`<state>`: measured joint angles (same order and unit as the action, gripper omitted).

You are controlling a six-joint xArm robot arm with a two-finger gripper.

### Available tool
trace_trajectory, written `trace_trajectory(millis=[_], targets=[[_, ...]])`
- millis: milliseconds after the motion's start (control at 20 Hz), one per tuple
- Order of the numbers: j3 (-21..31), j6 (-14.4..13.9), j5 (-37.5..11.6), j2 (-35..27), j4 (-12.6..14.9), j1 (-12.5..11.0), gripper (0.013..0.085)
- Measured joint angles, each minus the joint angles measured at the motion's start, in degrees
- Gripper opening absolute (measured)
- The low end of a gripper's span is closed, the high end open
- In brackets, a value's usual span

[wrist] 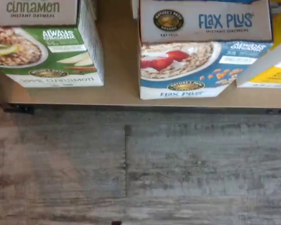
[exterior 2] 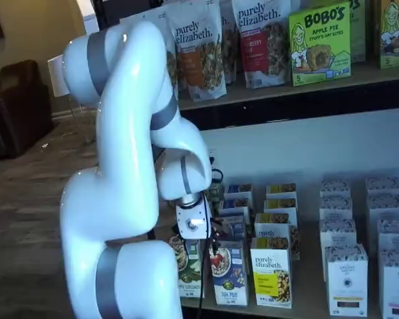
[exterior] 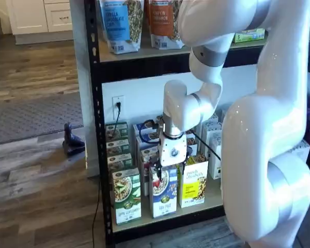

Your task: Pick up the blue and white box that is on the bottom shelf, the second box from the left

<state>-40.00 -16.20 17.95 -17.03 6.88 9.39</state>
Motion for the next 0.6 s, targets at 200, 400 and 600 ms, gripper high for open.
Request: trace_trajectory(millis=[200,400,600], targets=[[-3.71,2.05,0.49,-3.67,-1.26,-0.87,0.085],[-7.15,4.61,-0.04,-7.14,-2.85,-1.93,0.085],[-10.65,7.17,0.54,-10.6,-4.65,-2.76,0.085]])
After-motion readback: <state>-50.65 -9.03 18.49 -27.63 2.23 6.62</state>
